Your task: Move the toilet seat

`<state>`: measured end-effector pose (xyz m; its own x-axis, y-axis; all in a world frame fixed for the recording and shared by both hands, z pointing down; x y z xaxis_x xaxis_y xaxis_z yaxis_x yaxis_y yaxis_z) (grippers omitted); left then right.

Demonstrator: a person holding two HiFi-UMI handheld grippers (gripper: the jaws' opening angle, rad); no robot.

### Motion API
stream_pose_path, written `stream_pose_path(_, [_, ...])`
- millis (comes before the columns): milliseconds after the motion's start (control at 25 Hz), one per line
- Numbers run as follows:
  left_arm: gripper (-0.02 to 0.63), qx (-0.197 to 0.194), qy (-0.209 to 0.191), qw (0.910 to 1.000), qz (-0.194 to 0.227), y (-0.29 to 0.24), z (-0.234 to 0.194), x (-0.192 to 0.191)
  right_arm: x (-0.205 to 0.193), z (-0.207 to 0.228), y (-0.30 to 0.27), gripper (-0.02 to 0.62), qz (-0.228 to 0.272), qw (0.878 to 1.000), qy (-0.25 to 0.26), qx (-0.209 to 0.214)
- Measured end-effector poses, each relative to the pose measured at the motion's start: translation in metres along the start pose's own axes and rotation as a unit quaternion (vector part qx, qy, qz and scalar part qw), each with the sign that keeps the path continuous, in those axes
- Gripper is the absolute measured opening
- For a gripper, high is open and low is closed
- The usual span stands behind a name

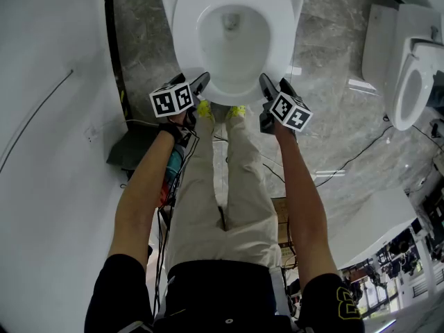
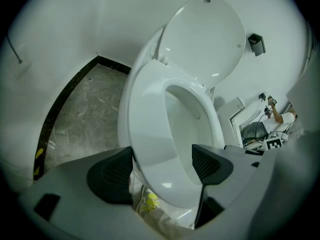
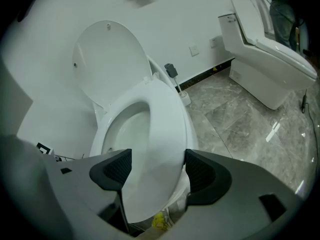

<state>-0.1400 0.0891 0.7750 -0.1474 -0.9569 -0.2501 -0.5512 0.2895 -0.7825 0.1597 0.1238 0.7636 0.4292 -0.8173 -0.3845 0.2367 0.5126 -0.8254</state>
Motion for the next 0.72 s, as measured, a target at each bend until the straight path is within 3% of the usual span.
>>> stream_pose_path(720, [0.388, -0.004, -0.011, 0.9999, -0.001, 0.0056, 0.0053, 0.0008, 0.0015, -0.0039, 0.0061, 0.351, 0.000, 1.000, 0.014, 0.001])
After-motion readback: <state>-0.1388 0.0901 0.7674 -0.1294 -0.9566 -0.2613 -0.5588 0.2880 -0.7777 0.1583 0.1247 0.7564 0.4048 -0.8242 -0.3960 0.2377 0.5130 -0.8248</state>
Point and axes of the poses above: the fingertips, and each gripper's own axes: y backward along the fingers, z to its right, x out of its top, the point moved 7 cm from there along y, backward along the fingers, and after that the axes turned 3 degrees about -x, right-handed, at the moved point
